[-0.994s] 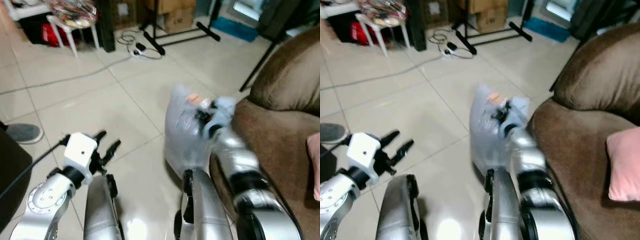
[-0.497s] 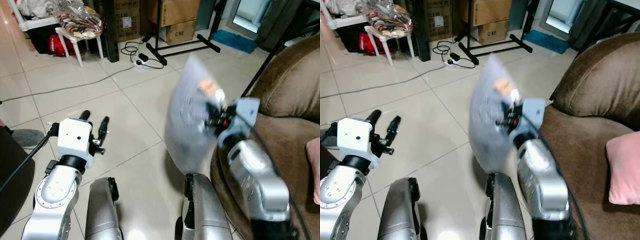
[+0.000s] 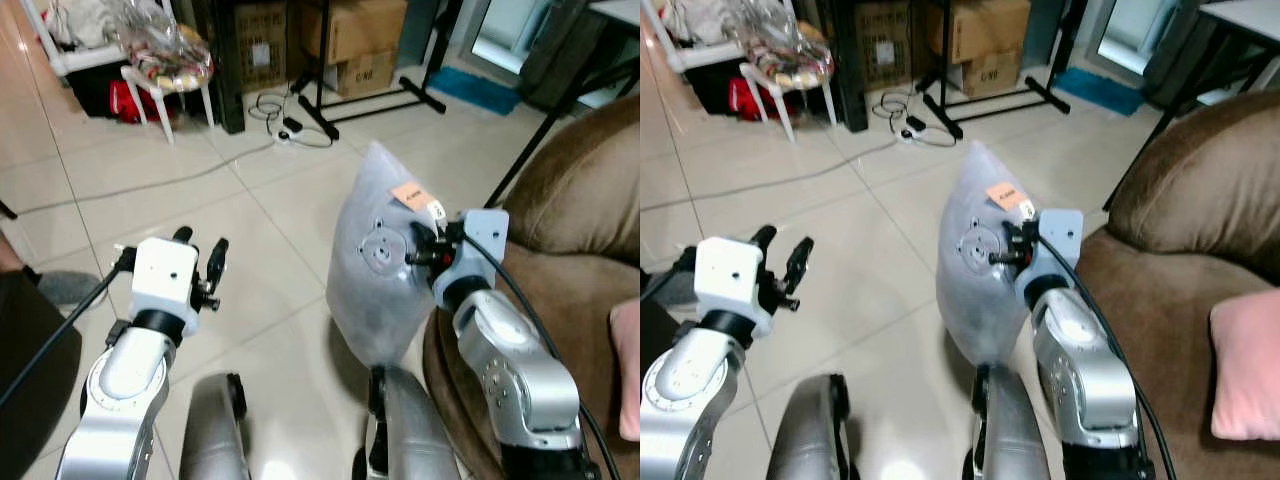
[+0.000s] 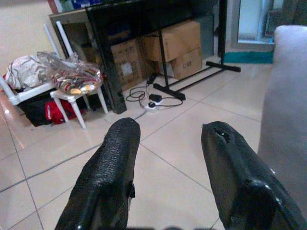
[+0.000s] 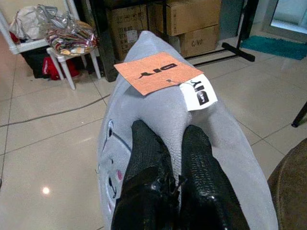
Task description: Move the pillow to the sofa from floor
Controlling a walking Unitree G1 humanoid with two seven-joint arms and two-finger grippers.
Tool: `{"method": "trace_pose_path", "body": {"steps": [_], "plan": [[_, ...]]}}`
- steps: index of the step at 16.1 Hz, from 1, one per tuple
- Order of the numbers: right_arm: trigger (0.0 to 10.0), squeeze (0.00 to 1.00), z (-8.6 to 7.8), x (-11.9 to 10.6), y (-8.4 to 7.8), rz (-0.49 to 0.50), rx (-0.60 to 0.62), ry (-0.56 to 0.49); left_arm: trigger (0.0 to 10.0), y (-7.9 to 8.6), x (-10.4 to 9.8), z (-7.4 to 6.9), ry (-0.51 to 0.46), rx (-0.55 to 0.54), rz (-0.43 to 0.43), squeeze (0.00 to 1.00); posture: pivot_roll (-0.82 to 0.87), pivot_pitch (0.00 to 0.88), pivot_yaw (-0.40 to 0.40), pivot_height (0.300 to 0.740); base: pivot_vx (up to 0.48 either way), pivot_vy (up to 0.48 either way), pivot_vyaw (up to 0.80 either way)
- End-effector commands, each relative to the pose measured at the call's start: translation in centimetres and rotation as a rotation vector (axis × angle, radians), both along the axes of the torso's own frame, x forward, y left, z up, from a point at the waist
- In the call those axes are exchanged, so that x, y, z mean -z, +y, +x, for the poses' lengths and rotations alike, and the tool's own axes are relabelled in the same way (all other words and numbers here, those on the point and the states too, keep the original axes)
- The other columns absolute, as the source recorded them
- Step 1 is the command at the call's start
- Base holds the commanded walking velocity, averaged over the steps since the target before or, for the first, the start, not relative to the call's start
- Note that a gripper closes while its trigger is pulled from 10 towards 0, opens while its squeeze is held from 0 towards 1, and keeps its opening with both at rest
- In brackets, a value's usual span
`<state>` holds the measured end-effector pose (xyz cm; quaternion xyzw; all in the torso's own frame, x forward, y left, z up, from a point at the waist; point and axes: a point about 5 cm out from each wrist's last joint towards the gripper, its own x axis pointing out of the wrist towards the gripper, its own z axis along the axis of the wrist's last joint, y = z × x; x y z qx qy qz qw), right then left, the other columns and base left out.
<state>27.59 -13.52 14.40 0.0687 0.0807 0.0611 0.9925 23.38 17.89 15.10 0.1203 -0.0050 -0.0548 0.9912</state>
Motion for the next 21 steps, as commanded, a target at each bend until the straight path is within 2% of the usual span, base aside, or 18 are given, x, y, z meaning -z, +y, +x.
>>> {"method": "trace_pose_path", "body": {"steps": [1, 13, 21], "plan": [[10.0, 0.0, -0.04, -1.59, -0.31, -0.002, 0.019, -0.074, 10.0, -0.11, -0.2, 0.17, -0.012, 0.005, 0.015, 0.0, 0.01, 0.0, -0.044, 0.626, 0.0, 0.0, 0.0], [10.0, 0.0, -0.05, -1.17, -0.65, -0.013, 0.054, -0.049, 10.0, -0.11, 0.29, 0.35, -0.013, 0.036, 0.041, 0.0, 0.01, 0.0, -0.034, 0.74, 0.0, 0.0, 0.0], [10.0, 0.0, 0.08, -1.14, -0.96, -0.003, 0.096, -0.056, 10.0, 0.03, 0.32, 0.51, -0.012, 0.053, 0.056, 0.0, 0.02, 0.0, -0.025, 0.74, 0.0, 0.0, 0.0]]}}
